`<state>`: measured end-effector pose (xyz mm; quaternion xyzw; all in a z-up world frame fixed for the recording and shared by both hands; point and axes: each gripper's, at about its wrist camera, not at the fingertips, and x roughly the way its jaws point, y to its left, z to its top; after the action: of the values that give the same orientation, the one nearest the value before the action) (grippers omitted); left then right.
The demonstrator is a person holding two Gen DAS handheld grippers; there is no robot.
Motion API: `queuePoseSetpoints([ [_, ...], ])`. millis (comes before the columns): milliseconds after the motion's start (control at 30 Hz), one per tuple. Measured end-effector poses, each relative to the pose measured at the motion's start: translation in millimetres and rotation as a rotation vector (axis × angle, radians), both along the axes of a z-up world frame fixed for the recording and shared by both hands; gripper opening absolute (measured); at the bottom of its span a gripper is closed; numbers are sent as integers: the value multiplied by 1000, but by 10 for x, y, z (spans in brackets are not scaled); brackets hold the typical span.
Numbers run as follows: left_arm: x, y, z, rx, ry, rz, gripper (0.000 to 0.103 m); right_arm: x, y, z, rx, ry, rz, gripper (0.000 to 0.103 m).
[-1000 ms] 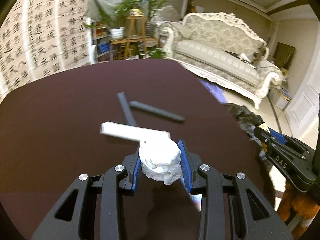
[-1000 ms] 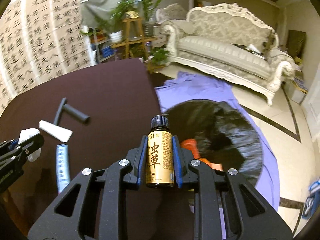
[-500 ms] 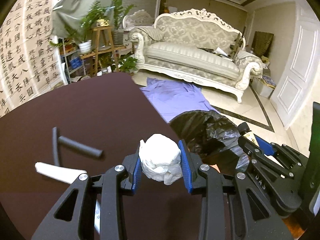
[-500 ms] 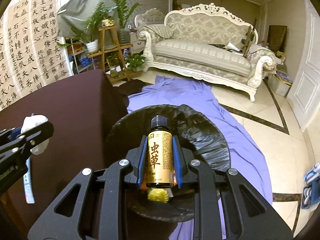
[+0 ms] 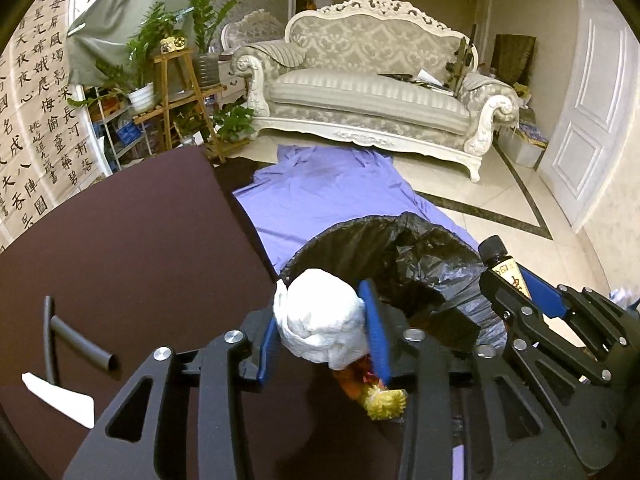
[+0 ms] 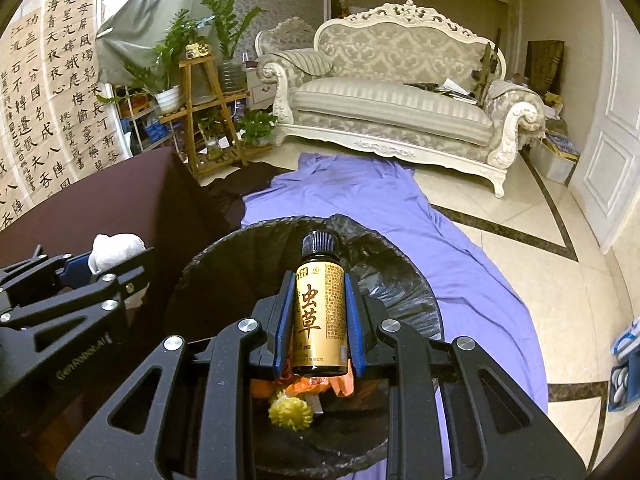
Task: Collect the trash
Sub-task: 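Carry tissue and bottle over the bin and open both tools to drop them, then move both tools back over the table toward the white strip and tube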
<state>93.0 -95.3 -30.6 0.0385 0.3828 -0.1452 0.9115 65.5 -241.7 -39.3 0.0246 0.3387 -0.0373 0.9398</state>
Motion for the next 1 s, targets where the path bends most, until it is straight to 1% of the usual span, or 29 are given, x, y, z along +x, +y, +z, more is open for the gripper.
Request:
queuePoseSetpoints([
  [33, 6, -11, -9, 0, 5, 6, 53, 5, -11, -7, 2, -3, -2, 25],
  [100, 25, -11, -20, -2, 12, 20, 62, 12, -21, -24, 1, -4, -5, 34],
  [167, 25, -11, -14, -2, 11, 21, 64, 10, -25, -36, -8, -7, -14, 37],
  [233, 22, -6, -3, 4, 6, 25, 69, 12, -34, -43, -12, -4, -17, 38],
  [467, -17, 80, 38, -5, 10, 48, 71, -44, -58, -20, -14, -7, -27, 38],
  [667, -149, 241, 136, -14, 1, 74, 72, -147, 64, 38, -1, -7, -12, 39],
  [867, -330, 593, 247, -23, -7, 121, 72, -303, 338, 95, 24, -7, 46, 39],
  [1000, -461, 866, 290, -26, -11, 171, 72, -414, 631, 139, 33, -9, 103, 40],
])
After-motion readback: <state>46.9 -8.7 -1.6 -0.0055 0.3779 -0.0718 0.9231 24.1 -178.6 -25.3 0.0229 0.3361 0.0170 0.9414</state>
